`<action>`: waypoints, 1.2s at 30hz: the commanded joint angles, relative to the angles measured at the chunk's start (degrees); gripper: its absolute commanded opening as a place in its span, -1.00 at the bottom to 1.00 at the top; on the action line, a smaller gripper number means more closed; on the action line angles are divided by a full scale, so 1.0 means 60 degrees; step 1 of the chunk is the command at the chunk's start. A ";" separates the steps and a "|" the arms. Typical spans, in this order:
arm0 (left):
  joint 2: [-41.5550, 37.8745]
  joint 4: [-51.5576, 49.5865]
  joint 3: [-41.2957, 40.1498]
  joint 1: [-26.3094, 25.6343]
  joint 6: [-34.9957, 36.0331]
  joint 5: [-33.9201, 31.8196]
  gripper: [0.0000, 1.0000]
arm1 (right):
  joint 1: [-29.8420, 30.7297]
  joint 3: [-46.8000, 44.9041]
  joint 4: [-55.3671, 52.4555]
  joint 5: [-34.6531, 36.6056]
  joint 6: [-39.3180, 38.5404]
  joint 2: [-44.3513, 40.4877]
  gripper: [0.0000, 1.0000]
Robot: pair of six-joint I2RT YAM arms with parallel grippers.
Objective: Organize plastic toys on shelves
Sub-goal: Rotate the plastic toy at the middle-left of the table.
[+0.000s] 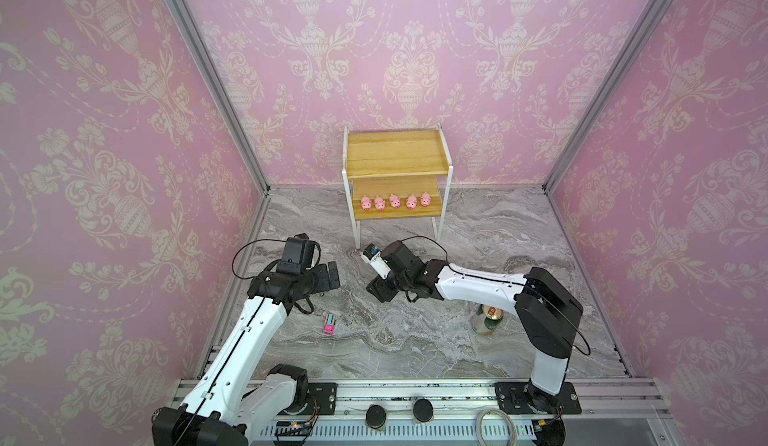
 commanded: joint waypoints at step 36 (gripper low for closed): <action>-0.0246 0.3846 -0.4538 -0.1239 -0.7625 0.1804 0.95 | -0.0674 -0.3895 0.1231 0.0859 0.1911 -0.3936 0.30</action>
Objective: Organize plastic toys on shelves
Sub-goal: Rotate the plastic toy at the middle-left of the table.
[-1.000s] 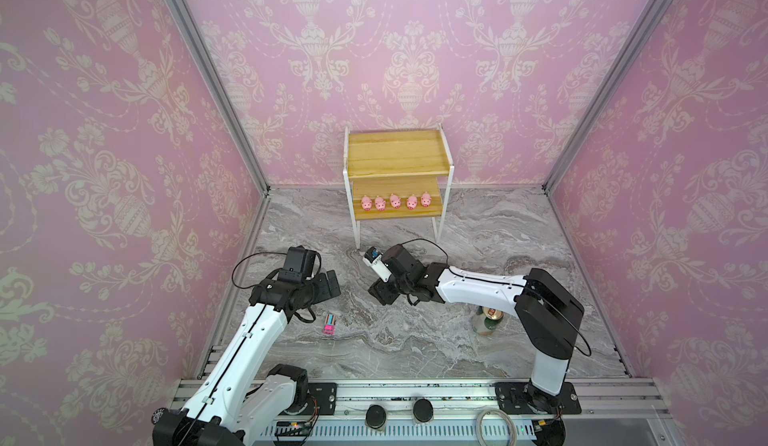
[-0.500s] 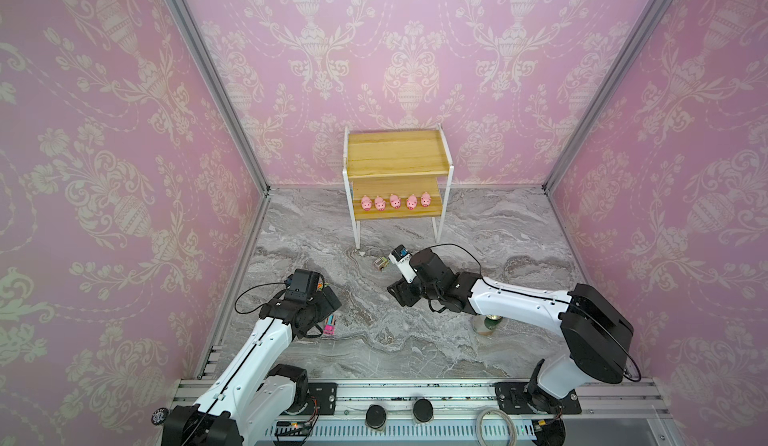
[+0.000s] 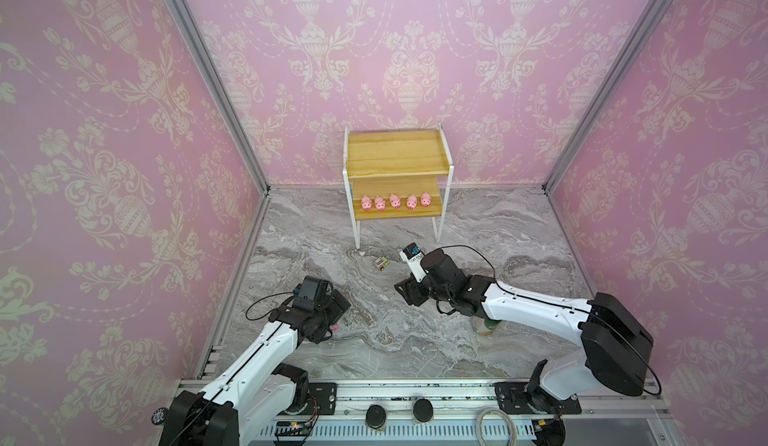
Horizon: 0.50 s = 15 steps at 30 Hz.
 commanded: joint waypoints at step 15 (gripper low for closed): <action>0.1532 0.0779 0.0684 -0.0731 0.0476 0.0717 0.99 | 0.0153 -0.0951 0.1284 -0.0862 -0.0358 -0.0223 0.30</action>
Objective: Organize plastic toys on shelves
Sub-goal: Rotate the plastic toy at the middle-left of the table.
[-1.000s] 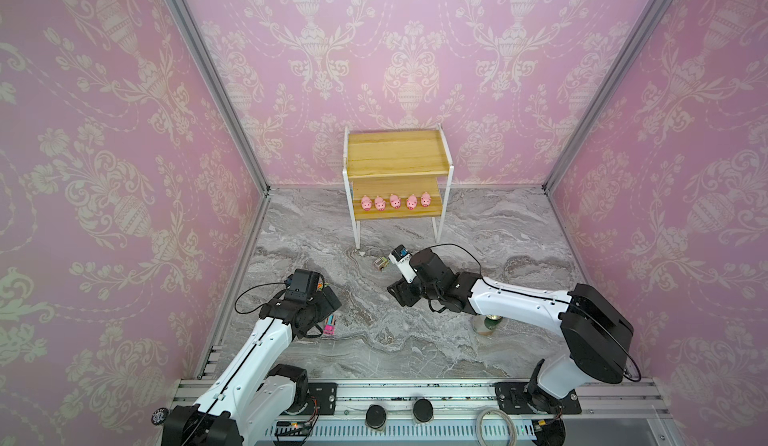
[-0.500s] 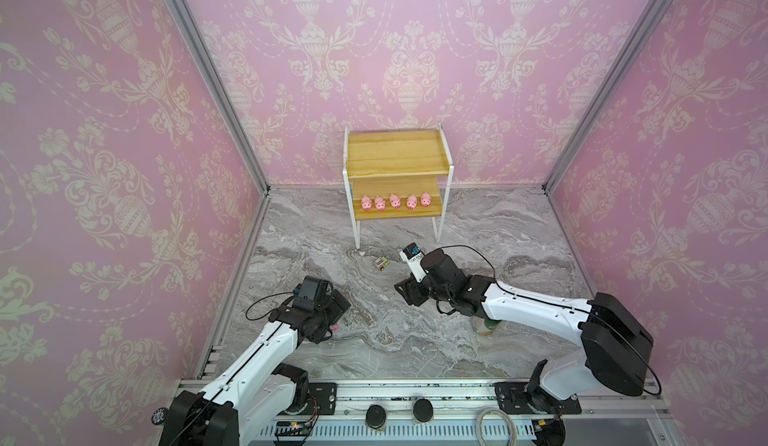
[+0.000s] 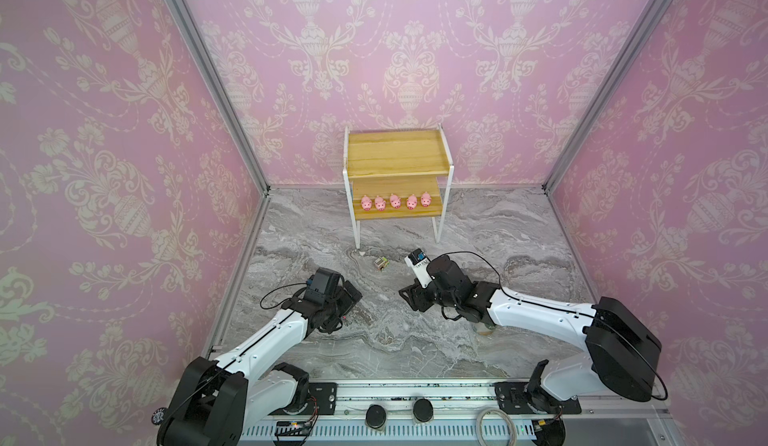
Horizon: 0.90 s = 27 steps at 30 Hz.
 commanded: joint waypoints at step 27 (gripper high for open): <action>0.1166 -0.5748 0.6827 0.2187 0.7711 -0.1728 0.99 | 0.1843 0.1488 0.4281 -0.0816 -0.1841 0.4346 0.16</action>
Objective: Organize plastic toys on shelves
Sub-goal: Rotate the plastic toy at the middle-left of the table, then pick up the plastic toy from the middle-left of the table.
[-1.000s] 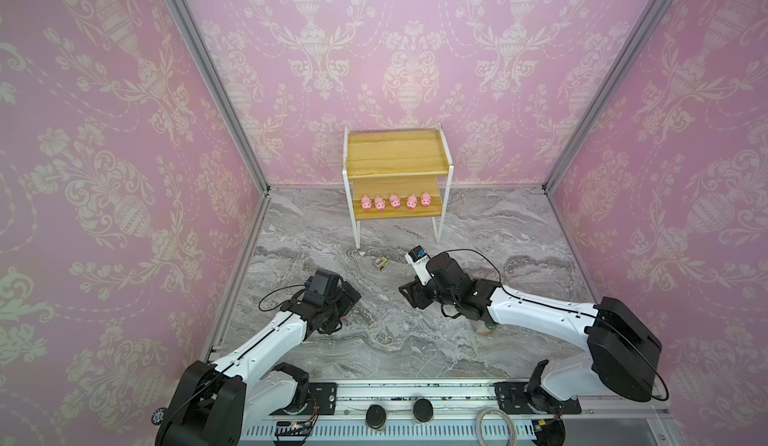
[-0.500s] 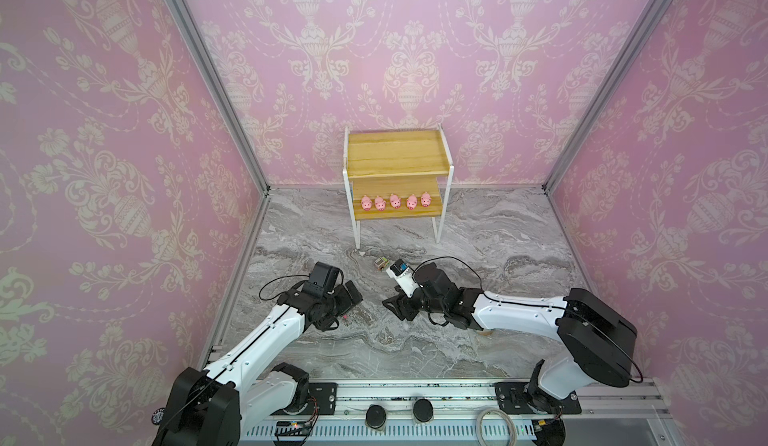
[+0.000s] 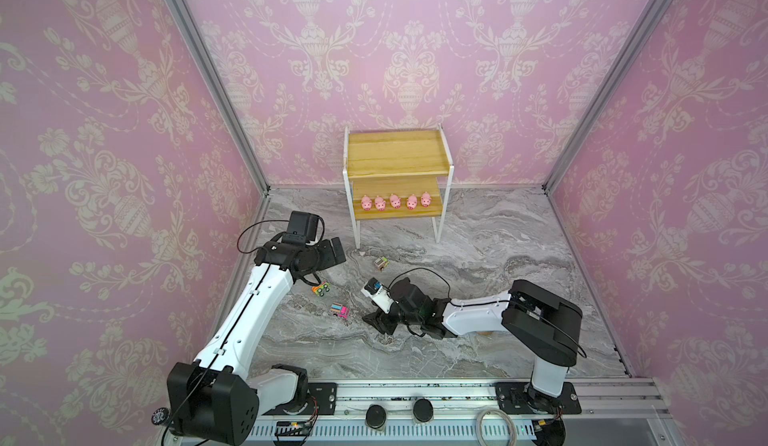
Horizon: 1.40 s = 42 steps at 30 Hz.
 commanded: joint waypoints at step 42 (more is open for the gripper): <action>0.0103 0.0758 0.0642 0.0349 0.1590 -0.0066 0.99 | 0.0453 0.3743 -0.0530 -0.0584 -0.0811 0.3165 -0.16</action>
